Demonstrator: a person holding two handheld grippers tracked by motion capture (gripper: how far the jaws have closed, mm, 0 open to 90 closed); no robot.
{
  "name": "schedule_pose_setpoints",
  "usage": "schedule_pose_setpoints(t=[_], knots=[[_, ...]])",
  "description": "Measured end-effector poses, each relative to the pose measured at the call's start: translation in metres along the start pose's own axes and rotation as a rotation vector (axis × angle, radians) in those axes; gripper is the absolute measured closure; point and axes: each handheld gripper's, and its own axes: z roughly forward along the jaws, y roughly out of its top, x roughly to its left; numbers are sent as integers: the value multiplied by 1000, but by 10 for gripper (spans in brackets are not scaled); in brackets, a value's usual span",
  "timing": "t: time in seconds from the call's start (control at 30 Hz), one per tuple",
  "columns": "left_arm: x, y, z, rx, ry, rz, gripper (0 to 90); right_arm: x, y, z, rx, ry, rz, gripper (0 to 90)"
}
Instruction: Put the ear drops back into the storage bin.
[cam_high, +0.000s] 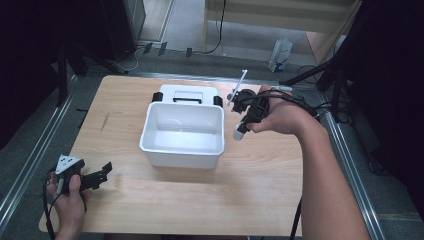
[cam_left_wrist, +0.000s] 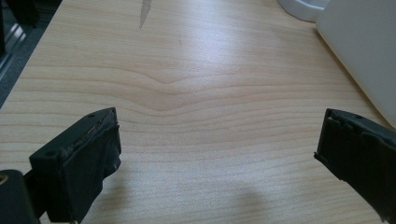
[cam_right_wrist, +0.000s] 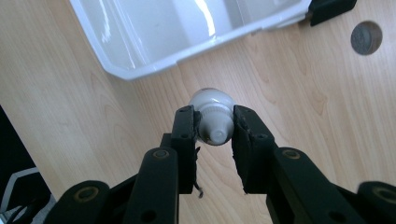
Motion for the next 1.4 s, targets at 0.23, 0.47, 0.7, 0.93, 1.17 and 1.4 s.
schedule_pose_setpoints(t=[0.23,0.47,0.7,0.93,1.17,1.4], knots=[[0,0,0,-2,-2,0,5,5,23,-12,-20,0,-36,718],[1,0,0,-2,-3,-4,6,16,47,-11,-20,9,-92,718],[1,0,0,-2,-5,-1,5,20,62,8,-3,16,-123,718],[1,0,0,-2,-6,-6,6,14,61,29,-11,-1,-131,718],[1,0,0,-1,-5,-6,5,10,59,57,1,-4,-176,717],[1,0,0,-2,0,-3,6,9,61,85,48,8,-218,717]])
